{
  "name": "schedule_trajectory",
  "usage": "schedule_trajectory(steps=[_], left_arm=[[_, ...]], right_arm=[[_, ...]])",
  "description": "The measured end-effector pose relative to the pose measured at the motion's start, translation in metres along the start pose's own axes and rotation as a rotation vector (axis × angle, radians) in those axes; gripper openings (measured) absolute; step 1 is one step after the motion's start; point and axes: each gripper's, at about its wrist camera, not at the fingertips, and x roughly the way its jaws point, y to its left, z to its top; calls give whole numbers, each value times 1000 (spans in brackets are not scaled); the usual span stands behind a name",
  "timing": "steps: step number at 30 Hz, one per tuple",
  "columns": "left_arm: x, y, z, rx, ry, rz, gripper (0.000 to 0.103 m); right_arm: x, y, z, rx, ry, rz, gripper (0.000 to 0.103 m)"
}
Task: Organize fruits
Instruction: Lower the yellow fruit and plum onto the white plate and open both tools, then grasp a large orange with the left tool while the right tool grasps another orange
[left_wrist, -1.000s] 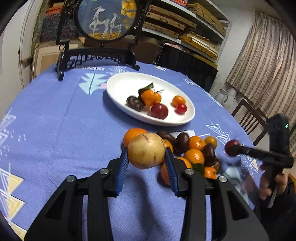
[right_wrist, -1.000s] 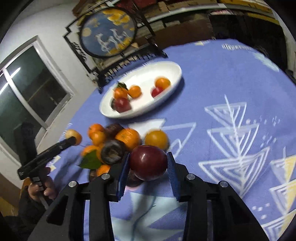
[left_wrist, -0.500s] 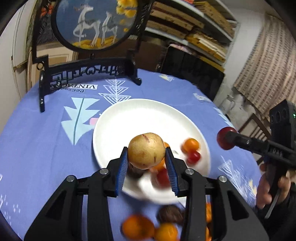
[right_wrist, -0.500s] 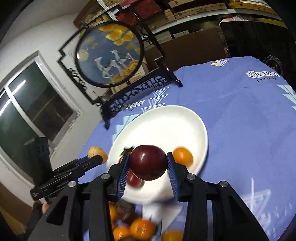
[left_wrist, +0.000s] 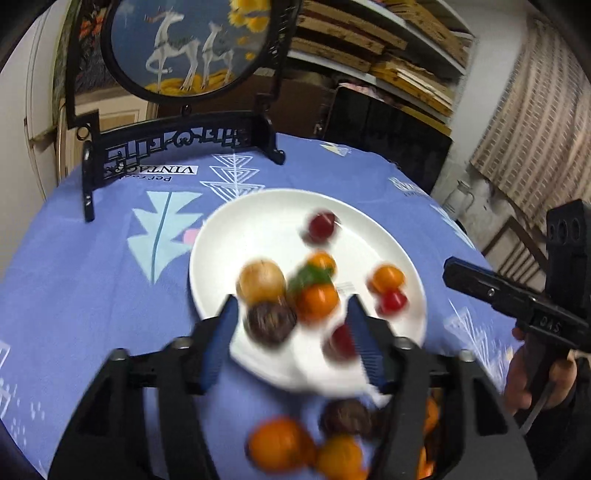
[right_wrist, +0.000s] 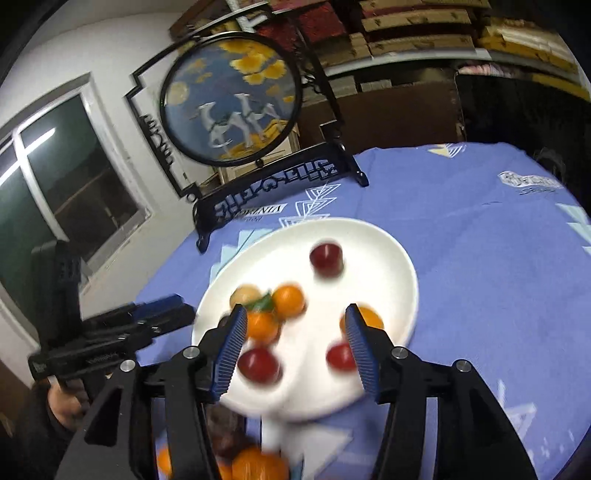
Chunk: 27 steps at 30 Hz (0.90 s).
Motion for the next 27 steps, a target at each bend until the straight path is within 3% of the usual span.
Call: schedule_trajectory(steps=[7,12,14,17,21,23,27], left_arm=[[-50,-31,-78,140,48,9,63],[-54,-41,-112,186,68,35,63],[-55,-40,-118,170,58,32,62],[-57,-39,-118,140,61,-12,43],[-60,-47,-129,139,74,-55,43],[-50,-44,-129,93,100,-69,43],[-23,-38,-127,-7,160,-85,54]], right_arm=[[-61,-5,-63,42,-33,37,58],[-85,-15,-101,101,-45,45,58],[-87,-16,-111,103,-39,44,58],[-90,-19,-121,107,-34,29,58],[-92,-24,-127,121,-35,36,58],[-90,-26,-129,126,-29,44,58],[-90,-24,-130,116,-34,53,58]])
